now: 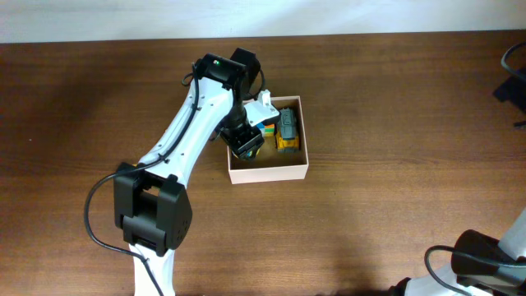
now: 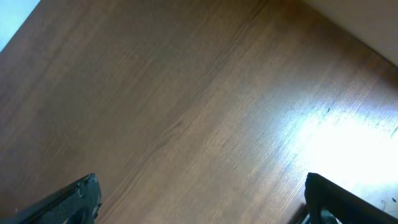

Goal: Pack container
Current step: 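Lower the ball into the box's lower-left corner and release, then raise the left gripper and move it toward the rattle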

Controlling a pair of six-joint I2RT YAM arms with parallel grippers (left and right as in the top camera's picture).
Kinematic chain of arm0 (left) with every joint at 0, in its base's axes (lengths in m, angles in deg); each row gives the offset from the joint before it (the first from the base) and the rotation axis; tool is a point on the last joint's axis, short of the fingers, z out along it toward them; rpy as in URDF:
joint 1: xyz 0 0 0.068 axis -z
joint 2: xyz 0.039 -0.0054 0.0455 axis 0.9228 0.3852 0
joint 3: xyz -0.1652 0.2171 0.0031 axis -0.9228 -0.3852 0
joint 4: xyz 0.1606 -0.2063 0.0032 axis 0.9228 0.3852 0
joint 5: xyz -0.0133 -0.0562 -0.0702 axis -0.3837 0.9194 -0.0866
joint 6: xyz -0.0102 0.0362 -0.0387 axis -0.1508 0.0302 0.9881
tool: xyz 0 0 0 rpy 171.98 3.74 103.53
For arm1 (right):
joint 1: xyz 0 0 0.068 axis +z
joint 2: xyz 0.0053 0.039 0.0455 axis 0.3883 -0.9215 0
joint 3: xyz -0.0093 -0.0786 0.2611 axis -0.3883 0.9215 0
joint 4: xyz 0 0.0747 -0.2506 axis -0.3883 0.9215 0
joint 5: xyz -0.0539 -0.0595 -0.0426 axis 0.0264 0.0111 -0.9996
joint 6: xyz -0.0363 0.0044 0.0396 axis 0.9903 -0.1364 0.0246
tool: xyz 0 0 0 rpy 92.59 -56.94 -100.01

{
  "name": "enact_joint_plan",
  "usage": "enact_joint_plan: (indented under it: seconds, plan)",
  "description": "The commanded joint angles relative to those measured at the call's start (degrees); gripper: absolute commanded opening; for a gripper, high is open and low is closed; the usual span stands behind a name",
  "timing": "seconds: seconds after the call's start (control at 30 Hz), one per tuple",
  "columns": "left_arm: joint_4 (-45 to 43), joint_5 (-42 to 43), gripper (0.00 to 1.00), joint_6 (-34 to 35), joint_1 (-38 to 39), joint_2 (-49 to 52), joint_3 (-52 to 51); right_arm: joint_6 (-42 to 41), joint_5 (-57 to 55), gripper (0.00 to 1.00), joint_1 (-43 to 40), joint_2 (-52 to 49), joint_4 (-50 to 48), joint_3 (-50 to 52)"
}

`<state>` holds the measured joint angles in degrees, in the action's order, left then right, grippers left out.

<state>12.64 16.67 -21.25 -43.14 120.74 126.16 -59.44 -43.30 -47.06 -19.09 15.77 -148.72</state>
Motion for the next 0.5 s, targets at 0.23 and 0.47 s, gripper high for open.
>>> enact_joint_plan:
  seconds: [0.23,0.47]
  plan:
    - [0.9,-0.22,0.82,-0.04,-0.31,-0.02,1.01,-0.72,-0.94,0.99,-0.2,-0.31,0.33,0.15]
    - [0.63,-0.22,0.8,-0.04,-0.31,-0.02,1.18,-0.7,-0.94,0.99,-0.2,-0.31,0.33,0.15]
